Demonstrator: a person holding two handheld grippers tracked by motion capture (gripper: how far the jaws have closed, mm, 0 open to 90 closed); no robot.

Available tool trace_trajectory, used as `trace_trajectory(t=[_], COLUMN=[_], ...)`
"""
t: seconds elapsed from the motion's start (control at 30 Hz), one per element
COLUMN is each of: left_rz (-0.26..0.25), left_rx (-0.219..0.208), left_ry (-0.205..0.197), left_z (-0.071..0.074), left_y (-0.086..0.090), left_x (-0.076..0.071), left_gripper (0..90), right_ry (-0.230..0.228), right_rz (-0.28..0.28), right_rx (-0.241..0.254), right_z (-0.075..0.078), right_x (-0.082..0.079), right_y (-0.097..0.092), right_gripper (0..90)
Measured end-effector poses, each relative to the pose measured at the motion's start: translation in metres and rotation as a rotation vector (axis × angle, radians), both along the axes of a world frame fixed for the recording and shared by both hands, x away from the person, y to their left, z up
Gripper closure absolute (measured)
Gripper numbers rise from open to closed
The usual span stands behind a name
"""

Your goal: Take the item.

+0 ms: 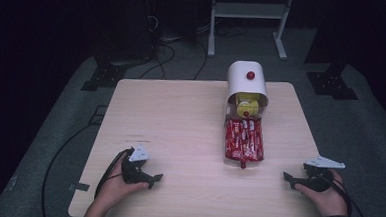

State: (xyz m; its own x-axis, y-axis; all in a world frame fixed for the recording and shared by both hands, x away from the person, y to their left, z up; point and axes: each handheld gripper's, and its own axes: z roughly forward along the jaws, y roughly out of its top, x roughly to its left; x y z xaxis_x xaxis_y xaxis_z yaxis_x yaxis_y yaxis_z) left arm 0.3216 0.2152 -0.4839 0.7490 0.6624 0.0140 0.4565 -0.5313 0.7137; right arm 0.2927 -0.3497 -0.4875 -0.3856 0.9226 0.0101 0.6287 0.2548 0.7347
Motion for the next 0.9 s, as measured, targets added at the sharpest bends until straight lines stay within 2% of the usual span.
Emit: trace_trajectory(t=[0.37,0.4,0.43,0.57,0.9], left_rz=[0.002,0.003,0.003,0.002,-0.002], left_rx=[0.002,0.002,0.002,0.002,0.002], left_ry=[-0.001,-0.001,-0.001,-0.001,-0.001], left_z=[0.0,0.0,0.0,0.0,0.0], left_y=[0.0,0.0,0.0,0.0,0.0], left_x=[0.0,0.0,0.0,-0.001,-0.001], left_gripper=[0.0,0.0,0.0,0.0,0.0], right_ry=[-0.004,-0.007,-0.007,0.003,-0.016], right_rz=[-0.005,-0.002,-0.002,0.003,-0.003], right_rx=[0.003,0.002,0.002,0.001,0.017], right_z=[0.0,0.001,0.001,0.003,0.011], right_x=[0.003,0.003,0.003,0.002,0.001], right_y=[-0.001,-0.001,-0.001,-0.001,-0.002], right_gripper=[13.7,17.7,17.7,19.9,22.0])
